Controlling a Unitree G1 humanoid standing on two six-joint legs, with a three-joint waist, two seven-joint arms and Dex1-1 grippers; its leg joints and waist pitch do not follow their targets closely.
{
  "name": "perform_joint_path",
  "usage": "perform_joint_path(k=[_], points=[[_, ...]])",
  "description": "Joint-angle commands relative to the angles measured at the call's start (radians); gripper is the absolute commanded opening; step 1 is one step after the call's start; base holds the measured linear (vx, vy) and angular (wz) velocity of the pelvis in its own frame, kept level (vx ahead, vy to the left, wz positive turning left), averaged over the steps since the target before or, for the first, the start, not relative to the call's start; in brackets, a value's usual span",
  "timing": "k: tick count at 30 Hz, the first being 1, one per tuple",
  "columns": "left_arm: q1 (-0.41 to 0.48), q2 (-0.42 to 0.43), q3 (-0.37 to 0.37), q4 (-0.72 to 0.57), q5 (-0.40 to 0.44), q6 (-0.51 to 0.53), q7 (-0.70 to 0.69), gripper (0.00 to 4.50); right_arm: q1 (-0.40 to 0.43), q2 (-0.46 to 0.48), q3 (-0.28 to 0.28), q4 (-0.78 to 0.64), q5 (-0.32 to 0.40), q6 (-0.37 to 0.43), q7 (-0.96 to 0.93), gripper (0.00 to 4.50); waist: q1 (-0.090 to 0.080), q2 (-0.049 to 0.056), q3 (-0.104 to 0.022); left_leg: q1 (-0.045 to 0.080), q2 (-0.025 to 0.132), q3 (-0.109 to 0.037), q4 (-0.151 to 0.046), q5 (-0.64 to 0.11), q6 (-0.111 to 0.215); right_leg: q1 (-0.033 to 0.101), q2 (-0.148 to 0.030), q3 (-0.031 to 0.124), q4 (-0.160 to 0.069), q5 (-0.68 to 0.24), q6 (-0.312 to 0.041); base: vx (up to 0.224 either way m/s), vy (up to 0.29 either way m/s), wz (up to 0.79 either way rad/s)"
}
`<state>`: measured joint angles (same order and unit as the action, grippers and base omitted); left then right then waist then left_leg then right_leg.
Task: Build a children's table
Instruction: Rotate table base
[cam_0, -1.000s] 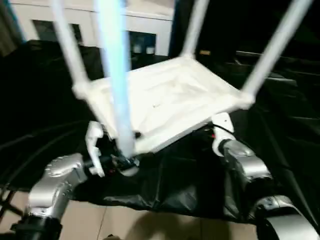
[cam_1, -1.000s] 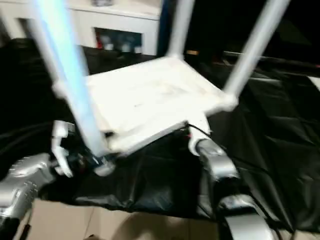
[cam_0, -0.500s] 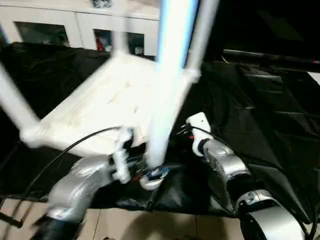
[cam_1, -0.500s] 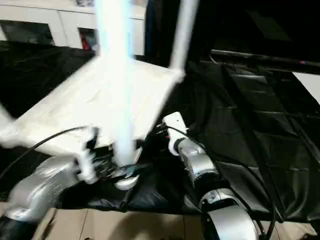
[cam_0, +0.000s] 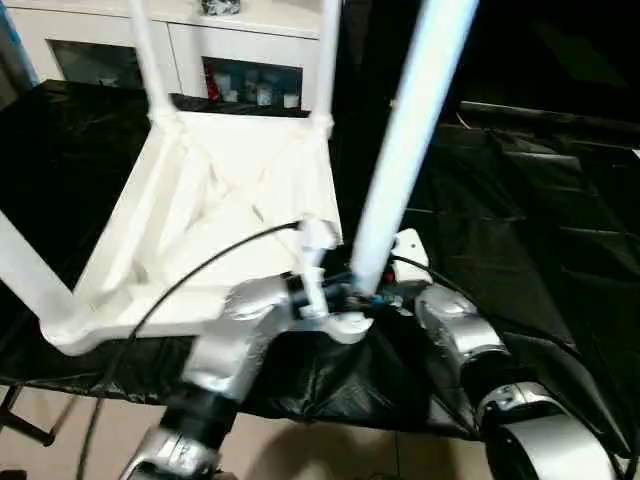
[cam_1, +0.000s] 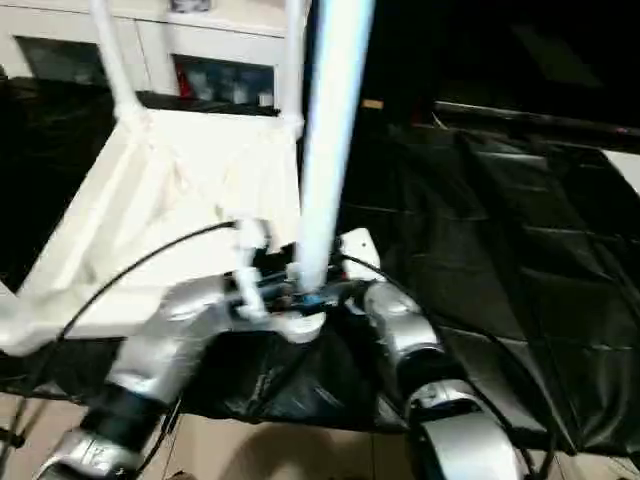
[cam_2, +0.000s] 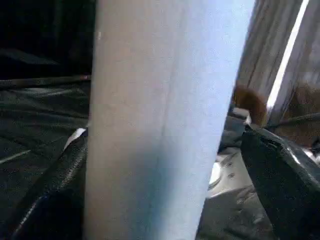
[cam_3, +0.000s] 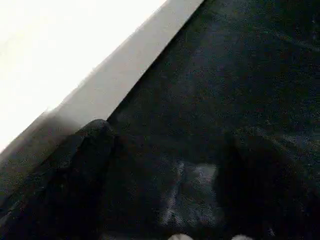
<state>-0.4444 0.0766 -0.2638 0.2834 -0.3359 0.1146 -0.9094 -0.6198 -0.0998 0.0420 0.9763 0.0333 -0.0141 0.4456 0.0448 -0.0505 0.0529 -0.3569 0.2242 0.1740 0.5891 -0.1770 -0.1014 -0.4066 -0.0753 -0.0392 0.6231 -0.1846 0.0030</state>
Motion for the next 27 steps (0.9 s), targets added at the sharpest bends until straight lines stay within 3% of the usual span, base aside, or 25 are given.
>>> perform_joint_path(k=[1,5,7,11,12,15,17,20,22,25,27], points=[[-0.014,0.011,-0.006,0.015,0.024,-0.018,0.001,4.47,0.013,-0.019,-0.012,-0.013,0.01,-0.007,0.015,4.5,0.007,0.008,-0.065,0.002,-0.001,0.01,-0.068,-0.249,0.008,0.052,-0.041,0.03,-0.073,-0.161,-0.214,0.0,0.0,0.0],[-0.042,0.127,-0.018,0.066,0.085,-0.038,-0.074,4.47,0.059,-0.113,-0.001,-0.094,0.003,-0.009,0.113,4.5,0.013,0.008,-0.063,0.005,-0.002,0.011,-0.068,-0.24,0.017,0.05,-0.036,0.03,-0.074,-0.158,-0.207,0.0,0.0,0.0],[-0.07,0.221,-0.035,0.121,0.131,-0.042,-0.158,4.47,0.12,-0.194,0.021,-0.209,0.008,0.002,0.243,4.5,0.021,0.009,-0.065,0.006,-0.004,0.011,-0.067,-0.226,0.02,0.051,-0.035,0.03,-0.072,-0.147,-0.202,0.0,0.0,0.0],[-0.095,0.266,-0.052,0.166,0.166,-0.061,-0.189,4.21,0.159,-0.25,0.041,-0.276,-0.001,-0.005,0.306,4.5,0.021,0.009,-0.063,0.007,-0.002,0.011,-0.069,-0.24,0.021,0.05,-0.036,0.029,-0.075,-0.156,-0.21,0.0,0.0,0.0],[-0.118,0.304,-0.078,0.211,0.207,-0.079,-0.215,4.13,0.206,-0.316,0.053,-0.353,-0.004,-0.01,0.369,4.5,0.026,0.014,-0.063,0.009,-0.001,0.01,-0.07,-0.254,0.02,0.05,-0.038,0.029,-0.078,-0.169,-0.21,0.0,0.0,0.0],[-0.133,0.323,-0.095,0.244,0.234,-0.092,-0.226,4.1,0.247,-0.364,0.057,-0.43,0.018,0.019,0.44,4.5,0.035,0.012,-0.062,0.008,-0.001,0.01,-0.069,-0.253,0.028,0.053,-0.038,0.031,-0.079,-0.163,-0.203,0.0,0.0,0.0],[-0.142,0.33,-0.108,0.271,0.249,-0.108,-0.235,3.71,0.292,-0.411,0.056,-0.523,0.051,0.068,0.502,4.5,0.037,0.013,-0.062,0.005,-0.002,0.01,-0.068,-0.247,0.031,0.055,-0.038,0.031,-0.077,-0.16,-0.209,0.0,0.0,0.0],[-0.145,0.34,-0.114,0.269,0.24,-0.088,-0.276,3.72,0.332,-0.457,0.05,-0.603,0.08,0.116,0.549,4.5,0.041,0.016,-0.062,0.006,-0.001,0.008,-0.07,-0.253,0.031,0.055,-0.04,0.029,-0.078,-0.171,-0.217,0.0,0.0,0.0],[-0.144,0.348,-0.114,0.262,0.235,-0.071,-0.306,3.33,0.366,-0.49,0.047,-0.663,0.094,0.147,0.583,4.5,0.045,0.015,-0.061,0.008,0.001,0.008,-0.07,-0.252,0.034,0.055,-0.04,0.03,-0.078,-0.169,-0.22,0.0,0.0,0.0],[-0.141,0.357,-0.114,0.253,0.24,-0.051,-0.327,3.31,0.396,-0.511,0.041,-0.713,0.102,0.169,0.601,4.5,0.048,0.013,-0.061,0.008,0.003,0.009,-0.071,-0.256,0.036,0.052,-0.043,0.03,-0.079,-0.177,-0.225,0.0,0.0,0.0],[-0.143,0.361,-0.117,0.261,0.239,-0.044,-0.341,3.0,0.407,-0.518,0.042,-0.737,0.107,0.185,0.602,4.5,0.045,0.011,-0.061,0.007,0.002,0.008,-0.07,-0.26,0.032,0.051,-0.044,0.029,-0.08,-0.205,-0.219,0.0,0.0,0.0]])
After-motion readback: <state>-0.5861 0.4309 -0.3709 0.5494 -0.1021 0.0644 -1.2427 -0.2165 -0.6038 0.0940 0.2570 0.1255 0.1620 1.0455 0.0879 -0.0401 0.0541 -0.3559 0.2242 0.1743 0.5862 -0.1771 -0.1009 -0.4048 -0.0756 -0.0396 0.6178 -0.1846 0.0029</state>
